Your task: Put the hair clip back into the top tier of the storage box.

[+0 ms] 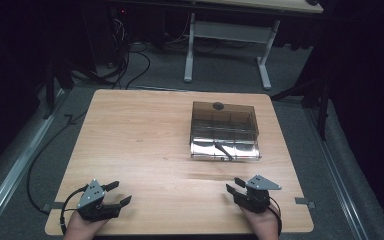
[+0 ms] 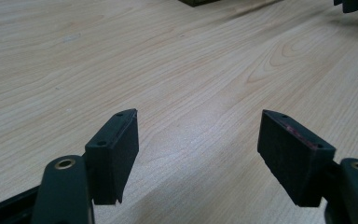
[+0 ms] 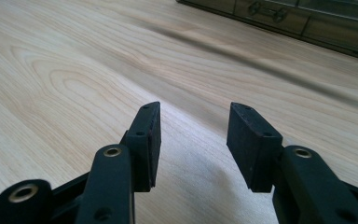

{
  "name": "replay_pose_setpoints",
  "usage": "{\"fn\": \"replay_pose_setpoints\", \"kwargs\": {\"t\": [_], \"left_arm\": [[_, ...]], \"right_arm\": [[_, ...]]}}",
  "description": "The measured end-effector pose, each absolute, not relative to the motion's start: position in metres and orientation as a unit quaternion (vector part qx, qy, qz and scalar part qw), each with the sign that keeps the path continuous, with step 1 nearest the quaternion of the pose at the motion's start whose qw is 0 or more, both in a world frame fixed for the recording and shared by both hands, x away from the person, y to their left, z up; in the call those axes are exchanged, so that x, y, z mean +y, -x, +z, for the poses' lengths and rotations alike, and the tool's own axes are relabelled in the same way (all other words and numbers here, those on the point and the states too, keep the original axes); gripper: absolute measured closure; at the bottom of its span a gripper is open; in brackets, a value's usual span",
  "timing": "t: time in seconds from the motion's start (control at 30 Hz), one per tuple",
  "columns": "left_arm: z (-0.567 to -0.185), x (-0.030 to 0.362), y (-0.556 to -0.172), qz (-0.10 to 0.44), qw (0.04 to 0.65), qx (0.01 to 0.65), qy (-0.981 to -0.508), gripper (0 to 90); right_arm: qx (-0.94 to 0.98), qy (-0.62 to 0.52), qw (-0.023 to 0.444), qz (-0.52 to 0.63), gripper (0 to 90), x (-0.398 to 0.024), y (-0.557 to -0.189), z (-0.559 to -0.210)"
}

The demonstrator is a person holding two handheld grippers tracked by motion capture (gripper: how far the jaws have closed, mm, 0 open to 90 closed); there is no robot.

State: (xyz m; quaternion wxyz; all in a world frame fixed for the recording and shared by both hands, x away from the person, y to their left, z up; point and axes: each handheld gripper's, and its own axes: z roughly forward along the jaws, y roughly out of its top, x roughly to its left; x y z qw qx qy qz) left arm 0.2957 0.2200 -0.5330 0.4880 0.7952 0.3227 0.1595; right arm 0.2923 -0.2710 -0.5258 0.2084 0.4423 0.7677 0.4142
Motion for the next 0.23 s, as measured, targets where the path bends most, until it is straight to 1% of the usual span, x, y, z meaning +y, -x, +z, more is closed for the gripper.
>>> {"fn": "replay_pose_setpoints", "kwargs": {"t": [0.07,0.23], "left_arm": [[-0.5331,0.2199,-0.2961,0.16,0.487,0.325,-0.795,29.5],[-0.533,0.2199,-0.2958,0.161,0.487,0.325,-0.795,29.6]], "right_arm": [[0.768,-0.443,0.203,0.415,54.5,-0.2712,-0.2941,-0.5264],[0.774,-0.438,0.208,0.408,54.5,-0.2687,-0.2936,-0.5272]]}}
